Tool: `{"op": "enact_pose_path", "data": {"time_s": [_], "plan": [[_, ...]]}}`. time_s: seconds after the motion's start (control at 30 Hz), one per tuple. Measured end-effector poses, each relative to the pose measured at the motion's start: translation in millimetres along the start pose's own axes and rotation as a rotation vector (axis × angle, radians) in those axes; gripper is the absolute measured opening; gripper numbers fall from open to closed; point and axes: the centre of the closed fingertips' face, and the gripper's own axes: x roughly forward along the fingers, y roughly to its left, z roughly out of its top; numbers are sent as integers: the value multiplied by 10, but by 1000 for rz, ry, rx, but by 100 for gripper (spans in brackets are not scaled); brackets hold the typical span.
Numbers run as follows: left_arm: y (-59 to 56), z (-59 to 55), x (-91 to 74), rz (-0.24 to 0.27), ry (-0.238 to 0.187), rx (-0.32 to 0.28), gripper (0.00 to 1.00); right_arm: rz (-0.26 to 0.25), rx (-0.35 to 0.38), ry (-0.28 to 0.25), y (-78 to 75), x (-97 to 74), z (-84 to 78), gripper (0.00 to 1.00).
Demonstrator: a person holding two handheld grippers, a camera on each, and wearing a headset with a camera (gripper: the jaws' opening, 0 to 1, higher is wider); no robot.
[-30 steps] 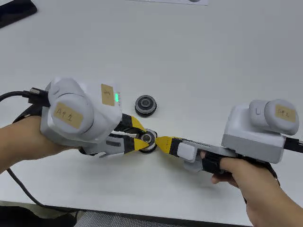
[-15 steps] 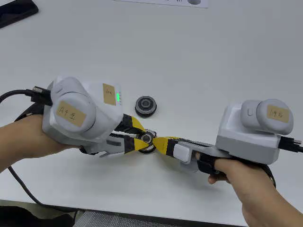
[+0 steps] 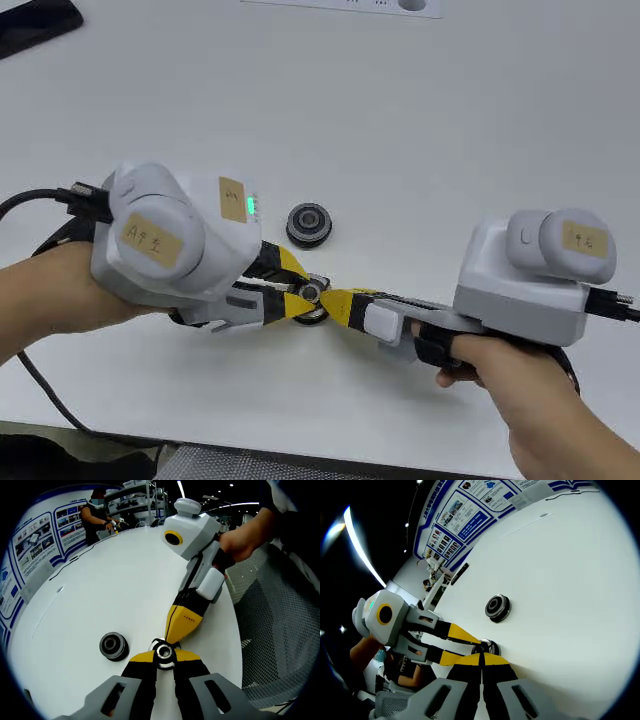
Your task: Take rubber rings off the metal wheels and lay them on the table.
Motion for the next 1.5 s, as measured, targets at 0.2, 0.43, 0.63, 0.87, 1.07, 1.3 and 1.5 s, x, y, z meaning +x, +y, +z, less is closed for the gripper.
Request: {"op": "enact_pose_path", "data": {"time_s": [0.2, 0.43, 0.63, 0.87, 1.07, 1.3, 1.5], "plan": [[-8, 10, 0, -2, 0, -2, 12, 0, -7, 1, 0, -1, 2, 0], [-8, 10, 2, -2, -1, -2, 12, -2, -35, 2, 25, 8, 2, 1], [-6, 9, 2, -3, 1, -1, 12, 7, -33, 1, 43, 13, 2, 1], [-6, 6, 1, -1, 1, -2, 12, 8, -33, -5, 70, 37, 69, 1], [-8, 10, 0, 1, 0, -3, 12, 5, 10, -26, 31, -22, 84, 1], [1, 7, 5, 13, 3, -24, 12, 14, 34, -39, 60, -18, 111, 1], [0, 14, 4, 26, -17, -60, 13, 8, 54, -48, 58, -39, 98, 2]]}}
